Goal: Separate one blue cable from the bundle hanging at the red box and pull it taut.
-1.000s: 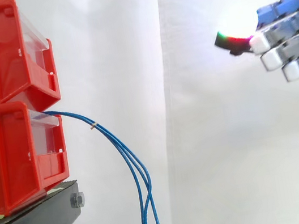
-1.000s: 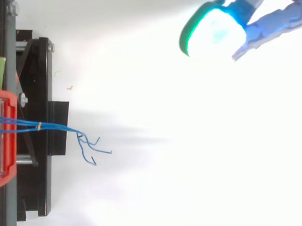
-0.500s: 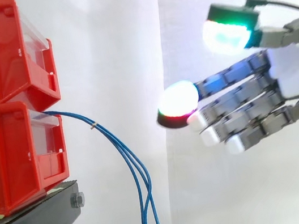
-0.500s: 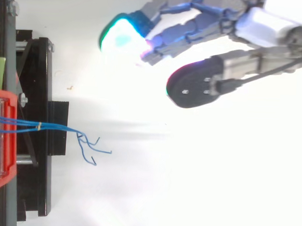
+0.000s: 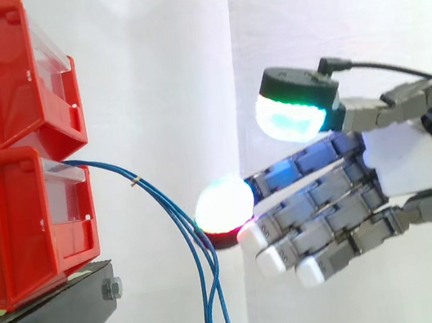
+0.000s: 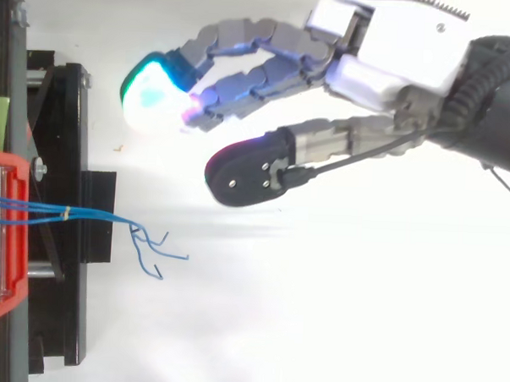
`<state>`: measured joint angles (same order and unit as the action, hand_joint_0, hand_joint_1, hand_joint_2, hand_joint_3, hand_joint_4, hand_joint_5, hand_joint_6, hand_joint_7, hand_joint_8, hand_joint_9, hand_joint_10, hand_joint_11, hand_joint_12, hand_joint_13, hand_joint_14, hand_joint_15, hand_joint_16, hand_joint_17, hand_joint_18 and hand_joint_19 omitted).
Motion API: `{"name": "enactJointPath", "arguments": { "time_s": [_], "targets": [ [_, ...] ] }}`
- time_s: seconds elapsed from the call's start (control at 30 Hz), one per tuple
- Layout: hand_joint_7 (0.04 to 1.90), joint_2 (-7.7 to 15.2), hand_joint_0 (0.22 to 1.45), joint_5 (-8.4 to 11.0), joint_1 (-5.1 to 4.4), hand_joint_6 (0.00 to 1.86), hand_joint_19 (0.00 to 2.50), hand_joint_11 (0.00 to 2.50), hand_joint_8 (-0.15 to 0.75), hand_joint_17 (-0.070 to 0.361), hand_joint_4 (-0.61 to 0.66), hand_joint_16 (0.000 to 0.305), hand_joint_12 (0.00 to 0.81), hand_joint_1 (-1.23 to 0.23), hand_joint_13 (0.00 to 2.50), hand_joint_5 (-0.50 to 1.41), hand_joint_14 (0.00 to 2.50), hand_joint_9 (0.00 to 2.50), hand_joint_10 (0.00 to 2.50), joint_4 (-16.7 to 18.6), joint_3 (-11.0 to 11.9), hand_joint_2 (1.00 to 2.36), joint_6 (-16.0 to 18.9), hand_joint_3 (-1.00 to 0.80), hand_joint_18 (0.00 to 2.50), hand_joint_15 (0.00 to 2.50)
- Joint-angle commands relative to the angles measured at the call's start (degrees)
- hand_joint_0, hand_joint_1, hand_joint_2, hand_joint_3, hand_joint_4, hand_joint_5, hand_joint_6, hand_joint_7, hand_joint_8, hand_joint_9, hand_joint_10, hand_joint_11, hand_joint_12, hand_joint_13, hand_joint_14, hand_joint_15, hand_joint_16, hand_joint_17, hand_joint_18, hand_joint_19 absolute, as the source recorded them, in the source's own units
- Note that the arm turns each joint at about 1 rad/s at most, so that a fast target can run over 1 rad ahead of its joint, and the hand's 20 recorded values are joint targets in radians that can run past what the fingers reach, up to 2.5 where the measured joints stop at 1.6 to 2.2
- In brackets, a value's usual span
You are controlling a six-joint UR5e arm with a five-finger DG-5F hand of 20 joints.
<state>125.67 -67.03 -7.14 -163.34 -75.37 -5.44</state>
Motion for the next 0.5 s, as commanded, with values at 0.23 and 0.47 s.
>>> {"name": "enactJointPath", "arguments": {
  "time_s": [0.23, 0.47],
  "targets": [
    [0.76, 2.83, 0.58, 0.24, -1.21, 0.50, 0.46, 0.22, 0.266, 0.083, 0.21, 0.037, 0.337, -0.62, 0.68, -0.20, 0.01, 0.69, 0.01, 6.10, 0.57, 1.00, -0.54, -0.48, 0.57, 0.31],
    [0.75, 6.08, 0.58, -0.47, -1.21, 0.50, 0.46, 0.22, 0.269, 0.083, 0.21, 0.037, 0.337, -0.62, 0.68, -0.20, 0.01, 0.69, 0.01, 7.15, 2.33, 1.00, -0.63, -0.48, 0.58, 0.31]
  ]
}}
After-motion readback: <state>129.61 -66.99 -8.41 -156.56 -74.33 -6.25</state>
